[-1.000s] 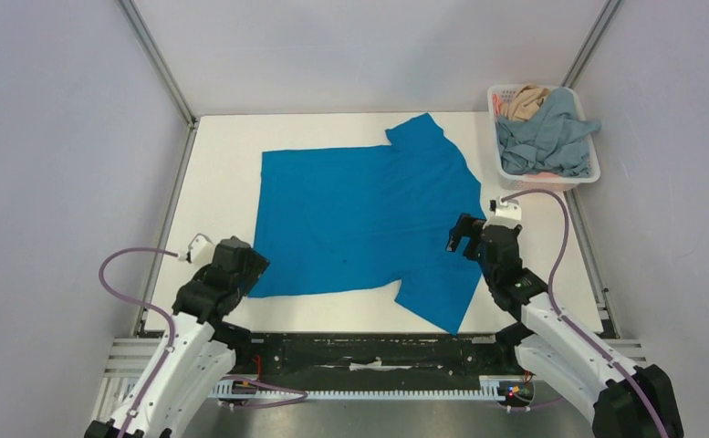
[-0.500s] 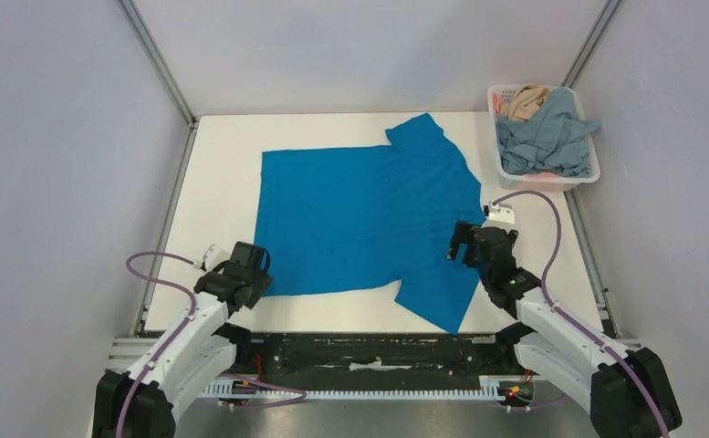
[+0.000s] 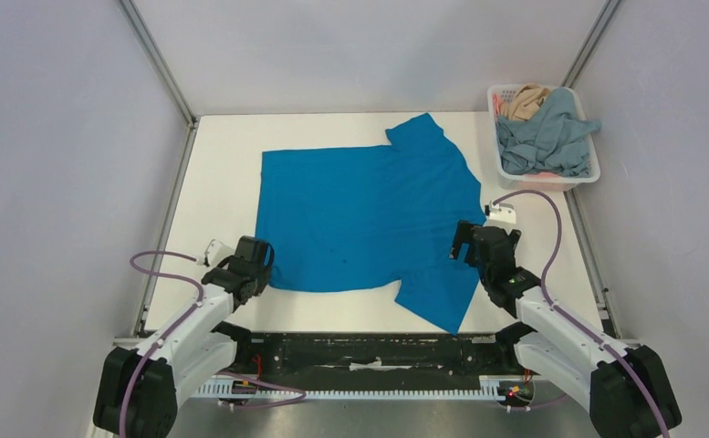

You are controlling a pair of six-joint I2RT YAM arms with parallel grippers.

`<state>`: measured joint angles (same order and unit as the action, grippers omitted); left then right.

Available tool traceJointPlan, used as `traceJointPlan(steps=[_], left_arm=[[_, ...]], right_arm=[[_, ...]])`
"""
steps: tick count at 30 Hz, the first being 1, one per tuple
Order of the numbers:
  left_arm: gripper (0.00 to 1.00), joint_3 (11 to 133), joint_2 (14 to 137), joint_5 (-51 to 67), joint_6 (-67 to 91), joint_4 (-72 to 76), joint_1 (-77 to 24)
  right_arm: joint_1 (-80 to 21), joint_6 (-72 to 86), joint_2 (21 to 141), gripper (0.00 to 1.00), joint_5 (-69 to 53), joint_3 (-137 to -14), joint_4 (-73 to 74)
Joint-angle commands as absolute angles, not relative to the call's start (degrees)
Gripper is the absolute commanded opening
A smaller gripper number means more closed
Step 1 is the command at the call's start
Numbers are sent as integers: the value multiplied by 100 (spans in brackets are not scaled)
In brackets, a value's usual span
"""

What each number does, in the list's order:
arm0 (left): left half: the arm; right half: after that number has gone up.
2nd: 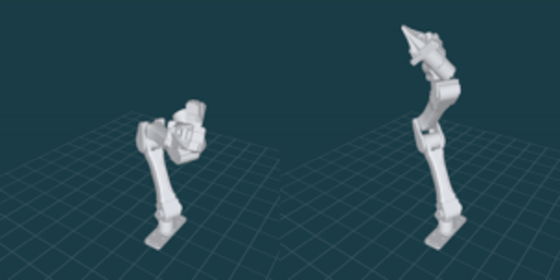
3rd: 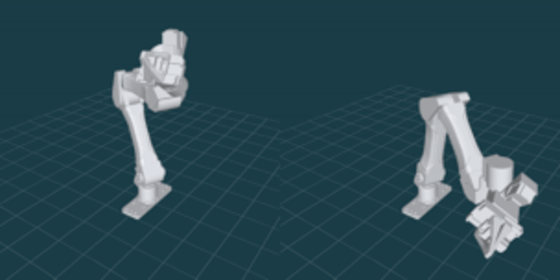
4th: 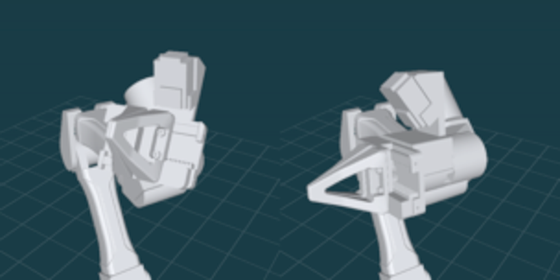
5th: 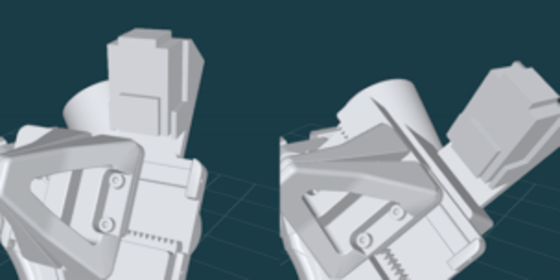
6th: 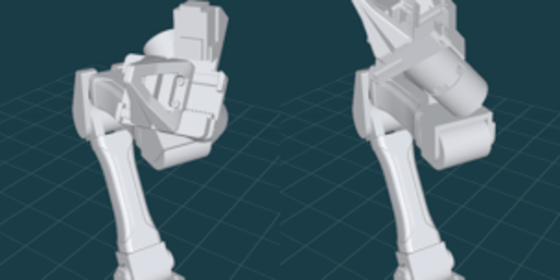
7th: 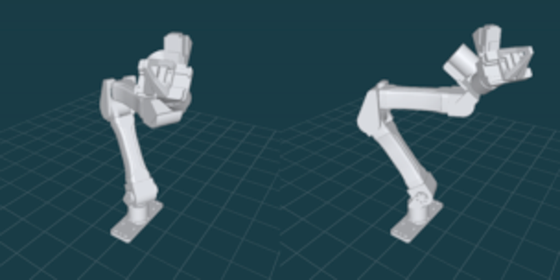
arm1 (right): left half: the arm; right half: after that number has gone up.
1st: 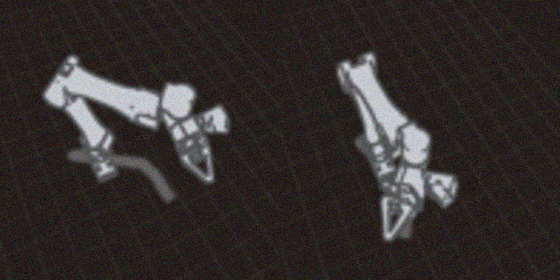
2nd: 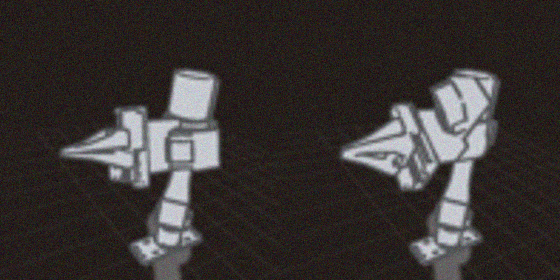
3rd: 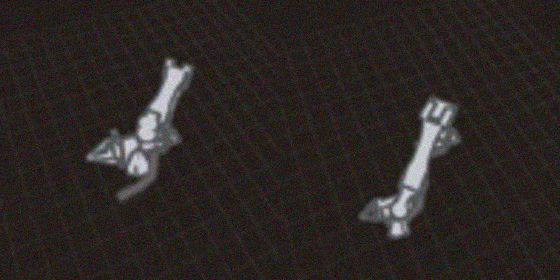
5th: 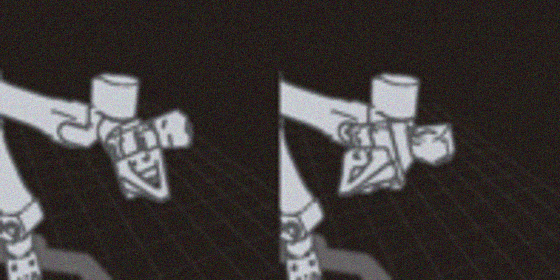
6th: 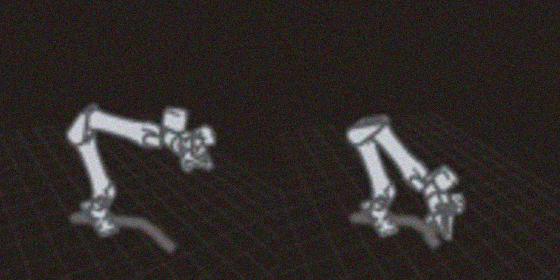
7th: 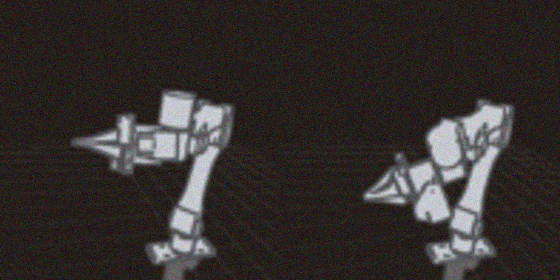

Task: Fold and stack the t-shirts
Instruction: Grab the side of the flattened tshirt closest away from the robot with both arms

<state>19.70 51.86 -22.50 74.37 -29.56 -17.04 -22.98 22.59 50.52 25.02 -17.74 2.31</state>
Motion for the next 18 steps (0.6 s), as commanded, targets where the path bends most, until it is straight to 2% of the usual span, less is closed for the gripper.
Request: traceJointPlan(steps=[1,4,11,13,16,18], left_arm=[[2,2010,5168,-2671,7407,-3028,-1679],[2,2056,4942,-2774,7050,-2996,-1679],[2,2157,4504,-2829,6684,-3032,-1676],[2,2164,4386,-3081,6725,-3177,-1683],[2,2137,4195,-3198,6782,-3167,-1678],[2,2099,4124,-3139,6761,-3128,-1676]], right_arm=[[-2285,2131,5180,98,2681,-2071,221],[-2285,2232,5258,98,2598,-2184,313],[-2297,2218,4822,98,1388,-2228,546],[-2437,2235,4725,98,1134,-2508,1276],[-3256,2272,4779,98,1528,-3056,2692],[-3711,2392,4859,95,1609,-3129,3276]])
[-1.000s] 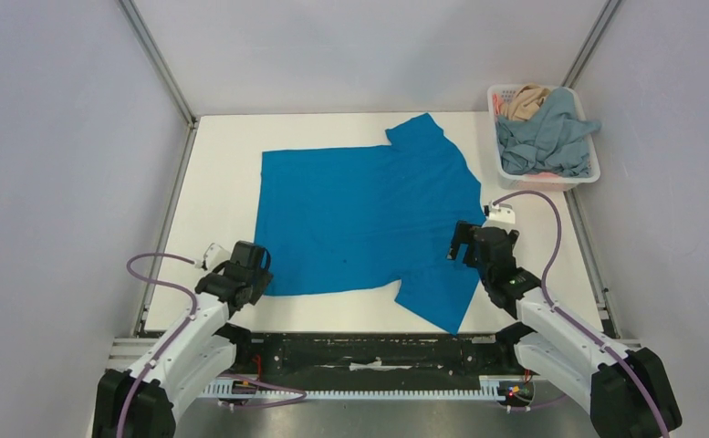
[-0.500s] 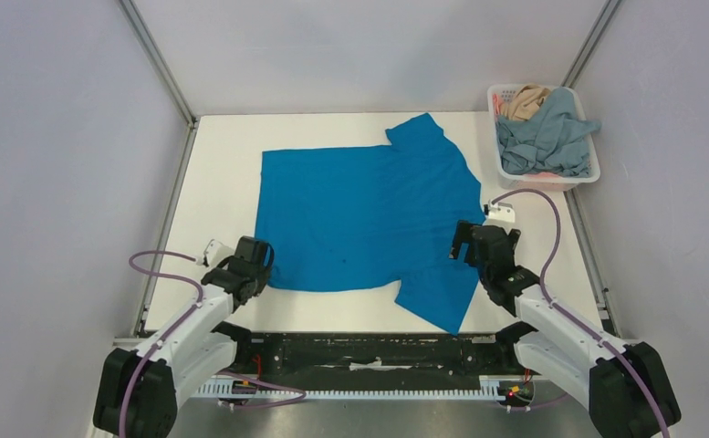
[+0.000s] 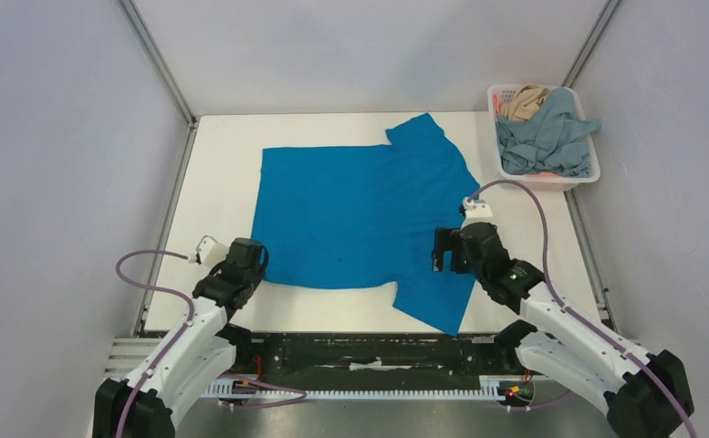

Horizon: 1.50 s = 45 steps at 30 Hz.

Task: Fold and stack the t-shirts
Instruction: Grab the side of the flattened tshirt closest away from the robot with both arms

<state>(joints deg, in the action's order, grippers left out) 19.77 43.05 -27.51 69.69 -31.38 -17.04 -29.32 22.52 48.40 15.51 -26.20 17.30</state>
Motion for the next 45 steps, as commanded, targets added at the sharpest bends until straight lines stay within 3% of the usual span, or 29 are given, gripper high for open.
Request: traceJointPlan(steps=[1,6,13,20,24,31,33,40,45], left_arm=[[2,2049,4101,-3134,6786,-3129,-1679],[2,1995,4090,-3205,6903,-3278,-1679],[2,2046,4113,-3070,6834,-3299,-1674],[2,2047,4171,-3101,6898,-3341,-1679],[2,2110,4237,-3061,6900,-3349,-1679],[2,2209,4340,-3032,6985,-3494,-1679],[2,2285,4302,-3040,7022,-3708,-1679],[2,2346,3880,-2860,6737,-4025,-1679],[2,2349,3723,-2746,6660,-3867,-1678]], right_arm=[[-3938,2465,4906,93,1570,-3112,3495],[-5084,2701,5260,89,780,-2977,3992],[-6483,3125,6063,83,784,-3188,4356],[-6545,3180,6468,76,1457,-2955,4430],[-6337,3028,6620,67,1302,-2670,4015],[-6011,2574,6439,10,995,-2570,3564],[-6012,2571,6320,0,884,-2575,3613],[-6012,2671,5587,0,18,-2246,3656],[-6005,2524,5471,0,488,-2701,3761]])
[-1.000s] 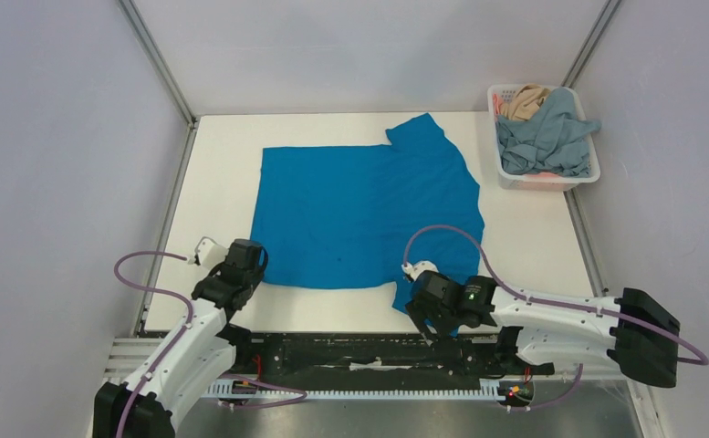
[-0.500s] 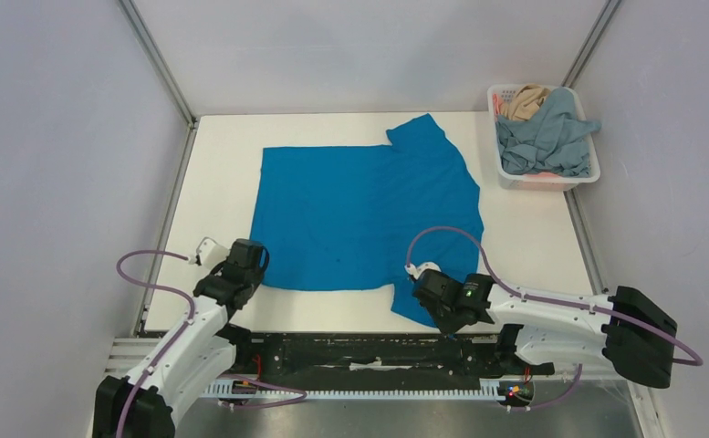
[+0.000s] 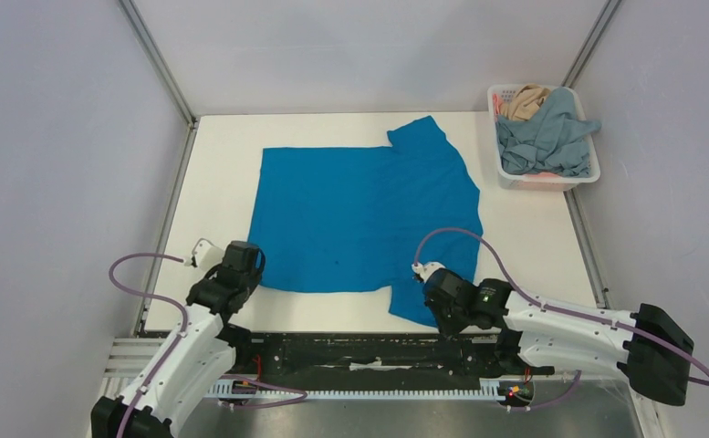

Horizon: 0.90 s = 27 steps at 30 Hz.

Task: Fold and stack the t-shirts
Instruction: Grab the side of the flattened tshirt closest away from the robot with both arms, then fold the flattened tshirt in 1/3 of the way

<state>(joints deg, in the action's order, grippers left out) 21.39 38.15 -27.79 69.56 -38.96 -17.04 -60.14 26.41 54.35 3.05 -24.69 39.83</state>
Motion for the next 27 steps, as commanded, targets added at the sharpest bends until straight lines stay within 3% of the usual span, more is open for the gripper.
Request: traceJointPlan(steps=[1,19,27], left_arm=[[2,2362,3741,-2705,6604,-3757,-1679],[2,3233,5415,-3042,6422,-2795,-1663],[2,3842,6220,-3143,6305,-2648,-1408]], right_arm=[[-5996,2472,5551,0,642,-2876,3766],[-4219,1725,6436,0,2368,-4698,2750],[-3750,1512,6833,0,2489,-4914,2202]])
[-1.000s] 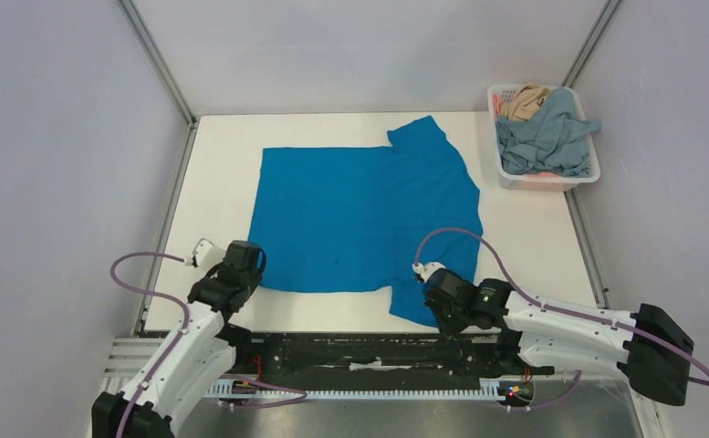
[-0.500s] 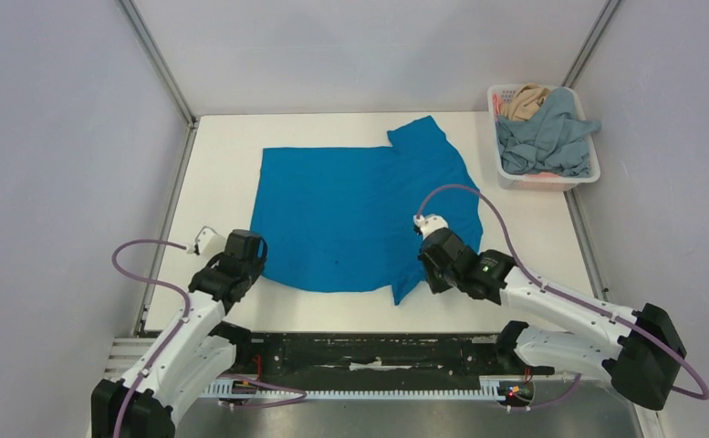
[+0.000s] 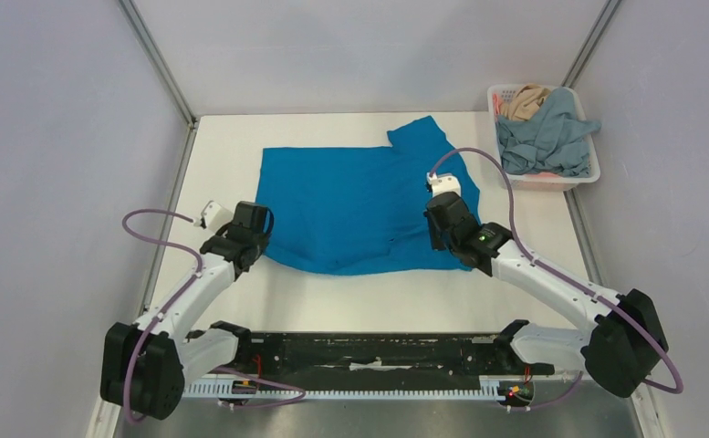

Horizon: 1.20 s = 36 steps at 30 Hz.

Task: Fold and stack the t-shirts
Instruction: Fold the flattened tshirt in 1/3 of the way

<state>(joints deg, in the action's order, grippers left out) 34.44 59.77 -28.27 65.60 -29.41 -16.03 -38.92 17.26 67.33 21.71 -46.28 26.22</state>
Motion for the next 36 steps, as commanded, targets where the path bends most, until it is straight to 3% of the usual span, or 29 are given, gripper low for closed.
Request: traceJointPlan(steps=[1,17,25,26,28,30,31,32,33,36], left_arm=[[2,3897,6295,-3138,6300,-2636,-1355],[2,4489,7485,-2774,6003,-2121,-963],[2,4873,8232,-2585,5932,-2015,-811],[5,4963,8336,-2575,5933,-2072,-789],[28,5137,8526,-2601,5979,-2270,-744],[58,5204,8600,-2657,6045,-2363,-731],[68,5195,8578,-2667,6039,-2323,-722],[73,5212,8536,-2648,6007,-2320,-721],[76,5248,8483,-2597,5926,-2312,-721],[77,5385,8297,-2500,5710,-2458,-721]], right_arm=[[-3716,1475,6815,0,2598,-4917,2141],[-2930,934,7249,0,2549,-4692,762],[-2724,-241,8073,5,2358,-4647,-564],[-2663,-267,8305,8,2381,-4768,-562],[-2551,-212,8729,12,2589,-5060,-471],[-2509,66,9185,22,3291,-5435,-510],[-2496,214,9432,43,3415,-5631,-474],[-2475,338,9621,61,3508,-5924,-379],[-2479,491,9816,72,3571,-6168,-177],[-2471,716,10004,87,3548,-6555,137]])
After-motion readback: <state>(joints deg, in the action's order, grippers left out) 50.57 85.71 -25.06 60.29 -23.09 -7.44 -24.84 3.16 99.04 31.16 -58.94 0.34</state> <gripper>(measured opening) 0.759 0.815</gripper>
